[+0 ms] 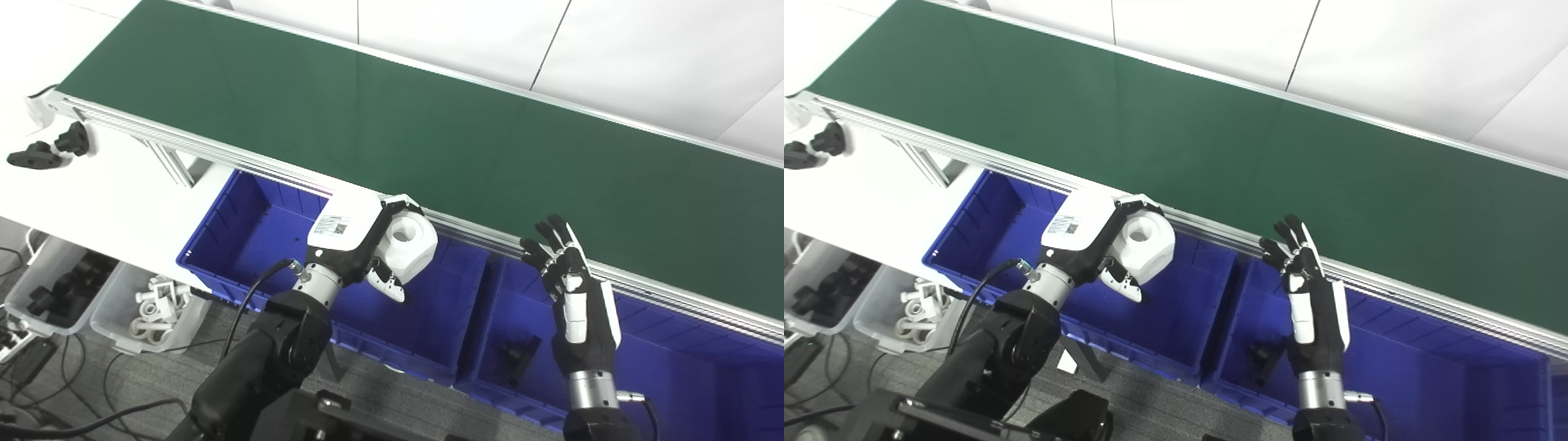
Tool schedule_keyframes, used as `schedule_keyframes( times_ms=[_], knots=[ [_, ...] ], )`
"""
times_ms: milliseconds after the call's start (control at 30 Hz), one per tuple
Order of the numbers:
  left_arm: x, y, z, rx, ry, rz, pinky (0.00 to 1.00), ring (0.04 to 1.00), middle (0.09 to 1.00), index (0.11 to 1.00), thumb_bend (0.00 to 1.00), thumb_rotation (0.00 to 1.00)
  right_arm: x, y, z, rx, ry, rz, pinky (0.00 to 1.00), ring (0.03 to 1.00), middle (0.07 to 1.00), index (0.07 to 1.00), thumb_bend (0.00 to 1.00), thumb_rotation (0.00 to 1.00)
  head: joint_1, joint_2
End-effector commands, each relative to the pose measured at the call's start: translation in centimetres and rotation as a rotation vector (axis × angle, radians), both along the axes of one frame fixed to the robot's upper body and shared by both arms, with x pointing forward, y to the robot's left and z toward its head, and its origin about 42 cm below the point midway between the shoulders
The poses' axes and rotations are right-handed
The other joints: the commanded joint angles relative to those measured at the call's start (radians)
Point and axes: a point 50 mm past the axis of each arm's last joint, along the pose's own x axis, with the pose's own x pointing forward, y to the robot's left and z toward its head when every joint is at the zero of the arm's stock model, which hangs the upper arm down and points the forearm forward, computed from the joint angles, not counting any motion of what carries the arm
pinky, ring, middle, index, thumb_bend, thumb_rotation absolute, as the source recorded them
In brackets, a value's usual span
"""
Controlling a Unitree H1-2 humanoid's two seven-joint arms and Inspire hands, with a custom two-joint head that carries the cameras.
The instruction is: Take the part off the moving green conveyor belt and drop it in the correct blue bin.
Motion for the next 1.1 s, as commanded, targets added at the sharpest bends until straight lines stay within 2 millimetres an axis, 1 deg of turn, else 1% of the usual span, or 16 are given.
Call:
schedule_keyframes(
  times_ms=[0,67,167,233,267,300,367,500,567,633,733,767,800,833,900,1067],
  knots=[
    [0.2,0.0,1.5,-0.011,-0.116,0.011,0.89,0.962,0.968,0.944,1.00,0.70,0.2,0.0,1.1,0.009,-0.057,0.005,0.81,0.828,0.910,0.938,0.82,0.95,0.000,0.001],
    [0.3,0.0,1.6,0.000,-0.160,0.021,0.70,0.763,0.775,0.750,0.94,0.61,0.2,0.1,1.1,0.010,-0.055,0.005,0.81,0.826,0.910,0.937,0.82,0.94,0.000,0.001],
    [0.4,0.0,1.6,0.007,-0.184,0.026,0.60,0.638,0.652,0.626,0.89,0.54,0.2,0.1,1.1,0.008,-0.056,0.005,0.81,0.825,0.910,0.937,0.82,0.95,-0.002,0.002],
    [0.3,0.1,1.3,0.015,-0.122,0.013,0.76,0.835,0.845,0.874,0.99,0.73,0.2,0.1,1.1,0.008,-0.056,0.004,0.80,0.822,0.908,0.935,0.83,0.95,-0.002,0.003],
    [0.3,0.1,1.2,0.024,-0.080,0.005,0.78,0.861,0.869,0.899,0.99,0.75,0.2,0.1,1.1,0.010,-0.055,0.003,0.80,0.822,0.908,0.935,0.83,0.95,-0.002,0.003],
    [0.3,0.2,1.0,0.031,-0.049,0.001,0.88,0.929,0.933,0.949,1.00,0.77,0.2,0.2,1.2,0.010,-0.055,0.002,0.80,0.823,0.907,0.933,0.83,0.95,-0.001,0.003],
    [0.3,0.2,0.8,0.036,-0.011,0.000,0.98,0.986,0.986,0.990,1.00,0.78,0.2,0.2,1.2,0.006,-0.057,0.003,0.80,0.824,0.908,0.935,0.83,0.95,-0.002,0.003],
    [0.3,0.2,0.7,0.035,-0.013,0.003,1.00,1.000,1.000,1.000,1.00,0.76,0.2,0.1,1.1,0.005,-0.056,0.004,0.80,0.824,0.909,0.937,0.83,0.95,-0.004,0.001],
    [0.4,0.2,0.6,0.034,-0.076,0.017,1.00,1.000,1.000,1.000,1.00,0.70,0.2,0.1,1.1,0.006,-0.056,0.003,0.80,0.824,0.910,0.937,0.83,0.95,-0.004,0.001],
    [0.4,0.0,0.7,0.013,-0.158,0.040,0.80,0.851,0.829,0.794,0.97,0.40,0.2,0.1,1.1,0.004,-0.057,0.003,0.80,0.822,0.910,0.938,0.83,0.96,-0.003,0.002],
    [0.5,-0.1,0.7,-0.002,-0.197,0.048,0.61,0.693,0.695,0.634,0.92,0.28,0.3,0.1,1.1,0.003,-0.057,0.003,0.79,0.820,0.908,0.937,0.83,0.95,-0.004,0.001],
    [0.5,-0.1,0.7,-0.004,-0.196,0.047,0.59,0.694,0.716,0.679,0.97,0.42,0.3,0.1,1.1,0.002,-0.057,0.004,0.80,0.819,0.909,0.937,0.83,0.96,-0.004,0.001],
    [0.4,-0.1,0.6,0.005,-0.157,0.031,0.58,0.695,0.723,0.694,0.99,0.47,0.3,0.1,1.1,0.001,-0.058,0.004,0.80,0.819,0.909,0.938,0.83,0.96,-0.004,0.001],
    [0.4,0.0,0.5,0.012,-0.127,0.019,0.78,0.875,0.887,0.875,1.00,0.60,0.3,0.1,1.1,0.001,-0.058,0.005,0.80,0.819,0.910,0.938,0.83,0.96,-0.004,0.001],
    [0.3,0.1,0.3,0.032,-0.070,0.005,0.96,0.984,0.985,0.984,1.00,0.71,0.2,0.1,1.1,0.002,-0.057,0.005,0.80,0.819,0.910,0.937,0.83,0.95,-0.004,0.001],
    [0.3,0.2,0.4,0.026,-0.057,-0.005,1.00,1.000,1.000,1.000,1.00,0.74,0.2,0.2,1.1,0.002,-0.057,0.006,0.80,0.816,0.908,0.935,0.83,0.95,-0.012,0.000]
  ],
)
